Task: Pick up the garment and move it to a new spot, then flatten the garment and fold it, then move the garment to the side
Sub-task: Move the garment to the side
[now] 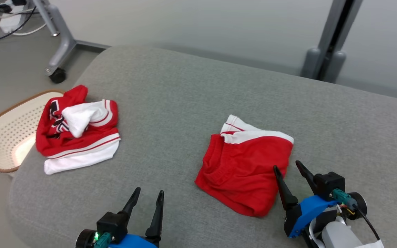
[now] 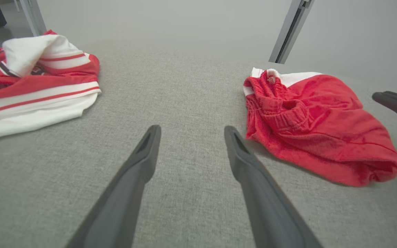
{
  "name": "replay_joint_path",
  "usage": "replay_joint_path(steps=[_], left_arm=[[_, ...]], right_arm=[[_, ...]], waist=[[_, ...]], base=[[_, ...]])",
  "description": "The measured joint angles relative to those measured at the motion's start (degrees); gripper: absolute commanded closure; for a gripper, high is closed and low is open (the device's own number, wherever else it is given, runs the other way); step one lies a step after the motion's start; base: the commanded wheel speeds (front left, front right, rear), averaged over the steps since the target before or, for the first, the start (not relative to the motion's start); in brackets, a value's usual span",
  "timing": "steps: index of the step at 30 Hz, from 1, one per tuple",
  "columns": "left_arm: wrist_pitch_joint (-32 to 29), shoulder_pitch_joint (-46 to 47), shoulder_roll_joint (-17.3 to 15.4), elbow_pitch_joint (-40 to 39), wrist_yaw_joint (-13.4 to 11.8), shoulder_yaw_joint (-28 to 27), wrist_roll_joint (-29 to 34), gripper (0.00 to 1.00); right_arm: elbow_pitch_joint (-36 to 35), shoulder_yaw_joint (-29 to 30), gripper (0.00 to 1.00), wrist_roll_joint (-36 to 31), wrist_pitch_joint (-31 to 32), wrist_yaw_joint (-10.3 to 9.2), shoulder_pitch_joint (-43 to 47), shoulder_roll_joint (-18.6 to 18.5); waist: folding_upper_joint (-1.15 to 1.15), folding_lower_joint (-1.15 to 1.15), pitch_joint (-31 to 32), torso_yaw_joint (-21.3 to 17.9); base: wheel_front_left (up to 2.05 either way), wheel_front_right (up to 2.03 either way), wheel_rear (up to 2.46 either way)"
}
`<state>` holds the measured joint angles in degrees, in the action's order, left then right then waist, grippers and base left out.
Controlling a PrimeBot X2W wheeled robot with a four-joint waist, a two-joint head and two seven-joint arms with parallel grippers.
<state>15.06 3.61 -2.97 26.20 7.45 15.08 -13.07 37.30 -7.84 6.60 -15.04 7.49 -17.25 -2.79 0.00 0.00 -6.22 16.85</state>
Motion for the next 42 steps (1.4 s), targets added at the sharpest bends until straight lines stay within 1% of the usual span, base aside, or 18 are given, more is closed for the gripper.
replay_joint_path(steps=[4, 6, 7, 8, 9, 11, 13, 18, 22, 26, 31, 34, 38, 42], left_arm=[[0.01, -0.02, -0.01, 0.21, 0.00, 0.30, -0.45, 0.00], [0.01, -0.06, -0.01, 0.20, 0.00, 0.07, -0.54, 0.00], [0.00, -0.10, -0.01, 0.20, 0.00, -0.02, -0.63, 0.00], [0.01, -0.16, -0.01, 0.20, 0.00, -0.08, -0.67, 0.00], [0.00, -0.23, 0.01, 0.20, 0.00, -0.18, -0.75, 0.00], [0.00, -0.42, -0.01, 0.14, 0.00, -0.73, -0.90, 0.00], [0.00, -0.51, -0.02, -0.02, 0.00, -1.01, -0.90, 0.00], [0.01, -0.37, -0.01, -1.04, 0.00, -0.86, -0.87, 0.00], [0.00, 0.16, -0.14, -1.98, 0.00, 0.47, -0.26, 0.00], [0.00, 1.35, -0.73, -2.54, 0.00, 1.36, -0.29, 0.00], [0.00, 2.38, -1.57, -3.26, 0.00, 4.03, -0.51, 0.00], [0.00, 3.07, -1.94, -3.57, 0.00, 6.24, -0.93, 0.00], [0.00, 3.86, -2.31, -3.91, 0.00, 9.66, -1.59, 0.00], [0.01, 4.52, -2.83, -2.90, 0.00, 11.85, -1.36, 0.00]], right_arm=[[7.14, 0.34, 0.00, -2.24, 0.22, 0.00, -2.37, 0.07], [10.60, 1.42, 0.20, -3.70, 0.91, 0.00, -3.31, 0.08], [12.04, 1.96, 0.38, -3.88, 0.91, 0.00, -3.81, 0.02], [13.25, 2.44, 0.60, -4.04, 0.92, 0.00, -4.34, 0.02], [14.29, 2.78, 1.00, -4.02, 0.90, 0.01, -5.02, 0.01], [15.95, 2.74, 1.00, -3.35, 0.78, 0.04, -6.09, 0.03], [17.04, 2.41, 1.00, -2.80, 0.35, 0.10, -6.87, 0.32], [17.17, 1.89, 1.00, -1.26, -0.18, 0.18, -7.30, 0.64], [14.66, 1.48, 1.00, -0.45, -0.15, 0.11, -6.66, 0.34], [11.73, 0.81, 1.00, -0.35, -0.18, 0.09, -5.34, 0.31], [8.76, 0.73, 1.00, 0.16, -0.16, 0.05, -3.20, 0.09], [7.81, -0.41, 1.00, 0.99, -0.16, 0.05, -1.66, 0.04], [6.60, -1.25, 1.00, 1.58, -0.10, 0.04, -0.29, 0.05], [6.88, -1.21, 1.00, 0.90, -0.08, 0.04, -0.23, 0.02]], waist=[[0.00, 0.00, -1.06, 3.52], [0.00, 0.00, -1.67, 4.74], [0.00, 0.00, -1.98, 5.21], [0.00, 0.00, -2.21, 5.55], [0.00, 0.00, -2.40, 5.74], [0.00, 0.00, -2.52, 5.48], [0.00, 0.00, -2.58, 4.39], [0.00, 0.00, -2.68, -0.36], [0.00, 0.00, -3.19, -6.47], [0.00, 0.00, -4.33, -14.18], [0.00, 0.01, -5.09, -23.45], [0.00, 0.01, -5.22, -28.29], [0.00, 0.01, -4.88, -33.05], [0.00, 0.00, -4.80, -35.87]], base=[[0.00, 0.00, 0.00], [0.00, 0.00, 0.00], [0.00, 0.00, 0.00], [0.00, 0.00, 0.00], [0.00, 0.00, 0.00], [0.00, 0.00, 0.00], [0.00, 0.00, 0.00], [0.00, 0.00, 0.00], [0.00, 0.00, 0.00], [0.00, 0.00, 0.00], [0.00, 0.00, 0.00], [0.00, 0.00, 0.00], [0.00, 0.00, 0.00], [0.00, 0.00, 0.00]])
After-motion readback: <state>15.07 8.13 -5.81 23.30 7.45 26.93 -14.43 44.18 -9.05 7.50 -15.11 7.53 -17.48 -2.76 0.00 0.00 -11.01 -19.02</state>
